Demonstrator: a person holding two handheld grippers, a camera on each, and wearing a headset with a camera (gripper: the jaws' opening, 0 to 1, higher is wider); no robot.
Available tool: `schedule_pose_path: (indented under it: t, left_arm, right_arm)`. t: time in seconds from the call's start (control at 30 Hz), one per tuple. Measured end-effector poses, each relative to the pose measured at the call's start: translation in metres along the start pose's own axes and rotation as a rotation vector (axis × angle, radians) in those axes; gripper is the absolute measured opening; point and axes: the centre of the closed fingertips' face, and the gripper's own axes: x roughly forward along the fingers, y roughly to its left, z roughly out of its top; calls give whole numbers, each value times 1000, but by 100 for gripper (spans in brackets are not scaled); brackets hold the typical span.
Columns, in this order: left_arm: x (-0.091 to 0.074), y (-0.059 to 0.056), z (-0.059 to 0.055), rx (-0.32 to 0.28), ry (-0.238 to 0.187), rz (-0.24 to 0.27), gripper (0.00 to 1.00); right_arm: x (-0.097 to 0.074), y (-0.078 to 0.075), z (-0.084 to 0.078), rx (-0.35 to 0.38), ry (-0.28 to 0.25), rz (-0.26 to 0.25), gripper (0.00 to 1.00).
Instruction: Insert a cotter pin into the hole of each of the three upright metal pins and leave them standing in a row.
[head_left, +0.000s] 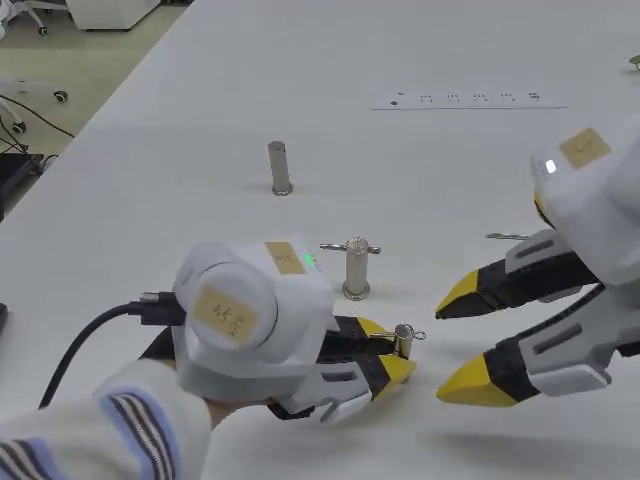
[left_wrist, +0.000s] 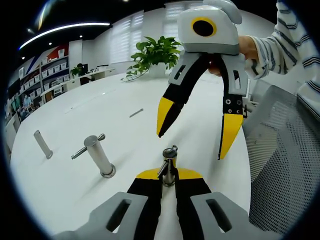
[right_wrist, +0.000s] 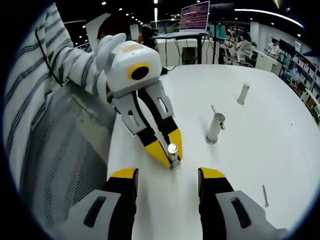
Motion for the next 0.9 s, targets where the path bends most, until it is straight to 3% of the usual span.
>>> schedule_pose_path:
  t: [0.5, 0.8, 0.9]
  left_arm:
    - [-2, 3, -1, -1, 4, 14, 7]
    - [-3, 3, -2, -1, 7, 13, 7]
    - [-5, 7, 0, -6, 2, 41, 7]
  right_arm:
    - [-3, -3, -3, 141, -60, -85, 100]
    - [-12, -2, -1, 190, -112, -106, 100]
    - [-15, 3, -1, 204, -127, -92, 100]
